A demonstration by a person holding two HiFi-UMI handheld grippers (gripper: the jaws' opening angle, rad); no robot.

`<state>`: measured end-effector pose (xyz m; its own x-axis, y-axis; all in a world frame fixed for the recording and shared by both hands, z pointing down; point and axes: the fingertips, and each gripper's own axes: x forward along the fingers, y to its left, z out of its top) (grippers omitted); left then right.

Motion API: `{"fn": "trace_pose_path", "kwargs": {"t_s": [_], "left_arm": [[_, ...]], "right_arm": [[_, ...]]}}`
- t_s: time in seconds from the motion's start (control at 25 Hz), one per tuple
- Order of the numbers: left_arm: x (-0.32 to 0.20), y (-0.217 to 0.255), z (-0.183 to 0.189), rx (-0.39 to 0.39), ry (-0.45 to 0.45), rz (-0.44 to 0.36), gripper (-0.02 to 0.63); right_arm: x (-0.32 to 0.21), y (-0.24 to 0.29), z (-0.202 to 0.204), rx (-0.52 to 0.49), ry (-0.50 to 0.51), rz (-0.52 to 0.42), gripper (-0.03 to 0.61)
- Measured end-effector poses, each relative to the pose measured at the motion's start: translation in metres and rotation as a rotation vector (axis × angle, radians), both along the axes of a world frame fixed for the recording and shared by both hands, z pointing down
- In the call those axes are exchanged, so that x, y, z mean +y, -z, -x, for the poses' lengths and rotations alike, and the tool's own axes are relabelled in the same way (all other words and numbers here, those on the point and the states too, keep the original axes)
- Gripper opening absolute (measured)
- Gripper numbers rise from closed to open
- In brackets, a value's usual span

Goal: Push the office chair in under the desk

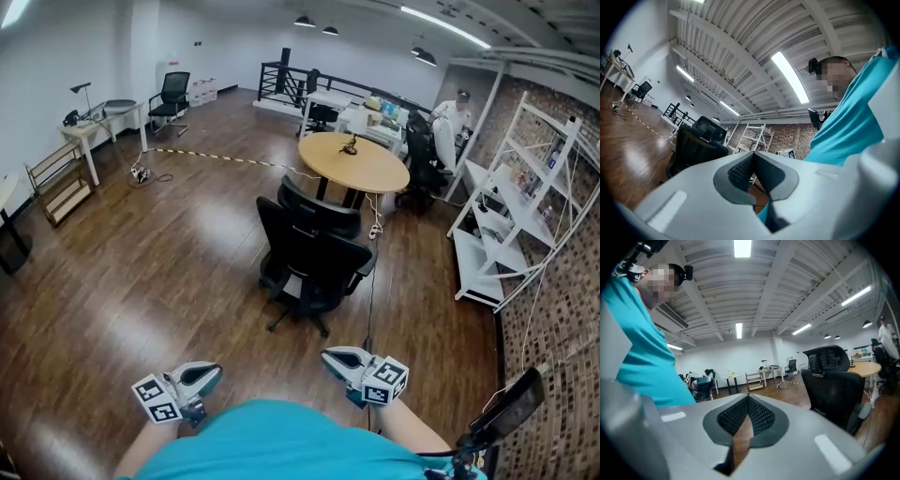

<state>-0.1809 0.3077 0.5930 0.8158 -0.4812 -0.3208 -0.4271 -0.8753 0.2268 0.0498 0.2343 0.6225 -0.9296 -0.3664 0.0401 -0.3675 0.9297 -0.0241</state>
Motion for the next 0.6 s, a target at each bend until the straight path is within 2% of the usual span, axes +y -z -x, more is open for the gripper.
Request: {"fn": "trace_pose_path", "kwargs": {"t_s": [0.16, 0.28, 0.4, 0.6], "left_arm": [[-0.028, 0.001, 0.006, 0.001, -0.001, 0.012, 0.028], [-0.058, 0.001, -0.005, -0.010, -0.001, 0.025, 0.028], [-0.097, 0.008, -0.038, -0.021, 0.015, 0.030, 0.028], [-0.152, 0.019, -0.123, -0.033, 0.039, 0.031, 0.028]], "right_arm": [[-0.030, 0.002, 0.006, -0.004, -0.004, -0.004, 0.001], [-0.059, 0.000, -0.003, -0.017, 0.001, 0.002, 0.000], [-0.098, -0.001, -0.030, -0.026, 0.021, 0.006, 0.000], [-0.154, 0.002, -0.102, -0.030, 0.078, 0.008, 0.002]]}}
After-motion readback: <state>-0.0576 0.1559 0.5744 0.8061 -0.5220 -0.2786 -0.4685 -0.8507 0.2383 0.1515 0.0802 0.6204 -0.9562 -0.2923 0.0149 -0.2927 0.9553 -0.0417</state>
